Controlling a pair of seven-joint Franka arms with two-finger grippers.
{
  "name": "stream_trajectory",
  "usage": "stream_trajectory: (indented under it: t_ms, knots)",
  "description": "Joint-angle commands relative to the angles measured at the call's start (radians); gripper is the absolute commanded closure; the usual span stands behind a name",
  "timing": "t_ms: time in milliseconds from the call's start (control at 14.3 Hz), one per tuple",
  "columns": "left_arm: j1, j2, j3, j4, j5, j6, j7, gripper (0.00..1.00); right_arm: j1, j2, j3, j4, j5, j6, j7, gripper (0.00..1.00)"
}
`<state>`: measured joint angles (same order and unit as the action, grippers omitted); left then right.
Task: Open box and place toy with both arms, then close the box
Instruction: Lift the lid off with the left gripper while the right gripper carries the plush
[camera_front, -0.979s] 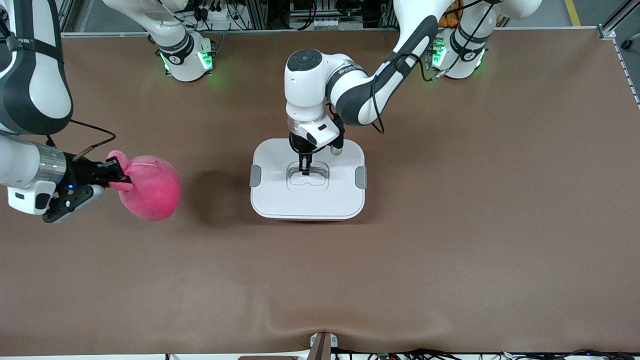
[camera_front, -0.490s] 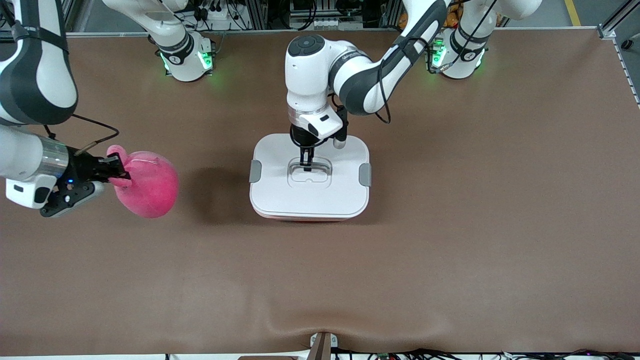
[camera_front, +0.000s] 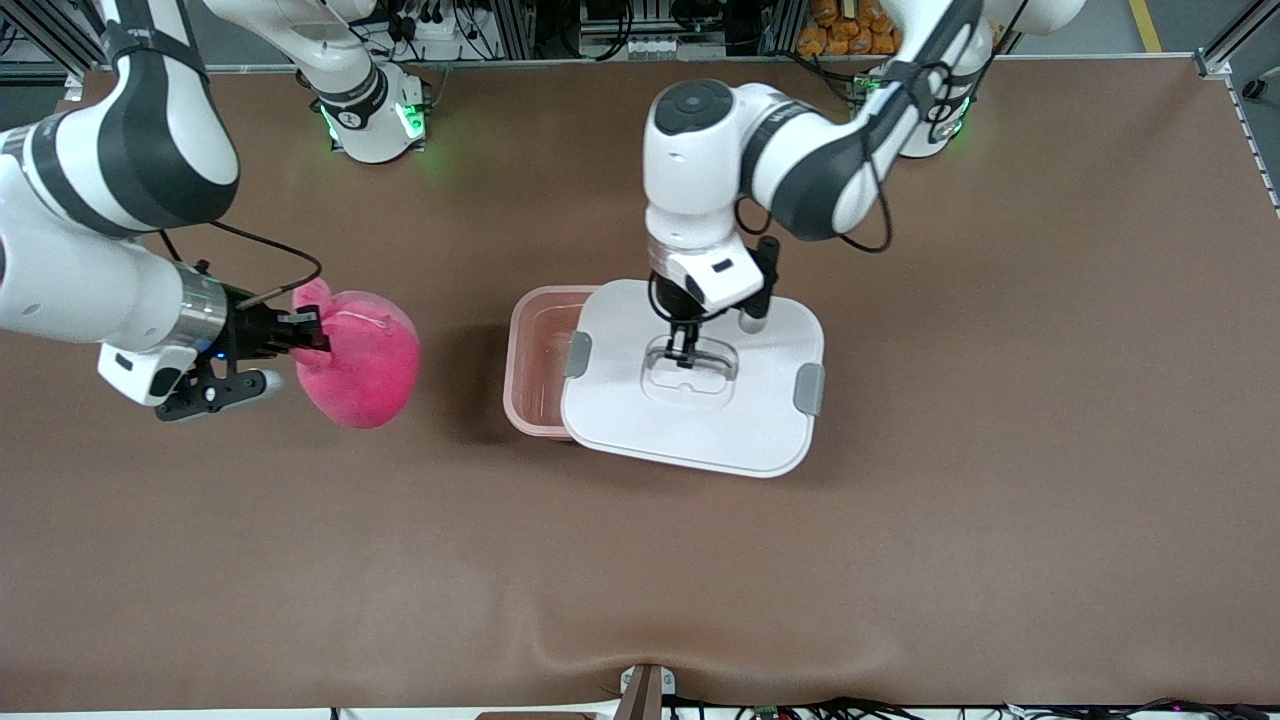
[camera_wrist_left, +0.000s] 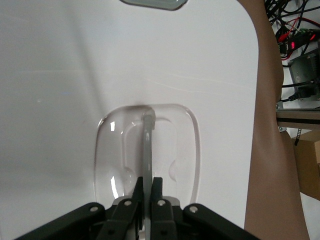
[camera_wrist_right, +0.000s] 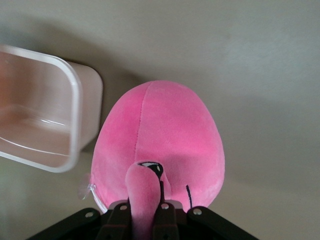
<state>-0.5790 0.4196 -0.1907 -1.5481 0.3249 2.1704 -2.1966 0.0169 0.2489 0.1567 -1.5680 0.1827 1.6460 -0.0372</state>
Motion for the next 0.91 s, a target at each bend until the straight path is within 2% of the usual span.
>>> stream_trajectory:
  t_ms: [0, 140, 350, 700, 840]
  knots:
    - [0.082, -0.102, -0.016, -0.085, -0.087, -0.012, 0.185, 1.00, 0.023, 0.016, 0.035, 0.012, 0.049, 0.021, 0.136, 1.00]
    - [0.142, -0.146, -0.016, -0.122, -0.145, -0.014, 0.311, 1.00, 0.076, 0.042, 0.058, 0.046, 0.047, 0.049, 0.262, 1.00]
    - [0.221, -0.180, -0.016, -0.129, -0.237, -0.087, 0.522, 1.00, 0.147, 0.125, 0.058, 0.184, 0.041, 0.017, 0.400, 1.00]
    - [0.335, -0.216, -0.016, -0.132, -0.366, -0.141, 0.707, 1.00, 0.270, 0.279, 0.052, 0.426, 0.029, -0.086, 0.583, 1.00]
    - [0.379, -0.219, -0.018, -0.130, -0.382, -0.185, 0.782, 1.00, 0.299, 0.297, 0.052, 0.437, 0.029, -0.098, 0.629, 1.00]
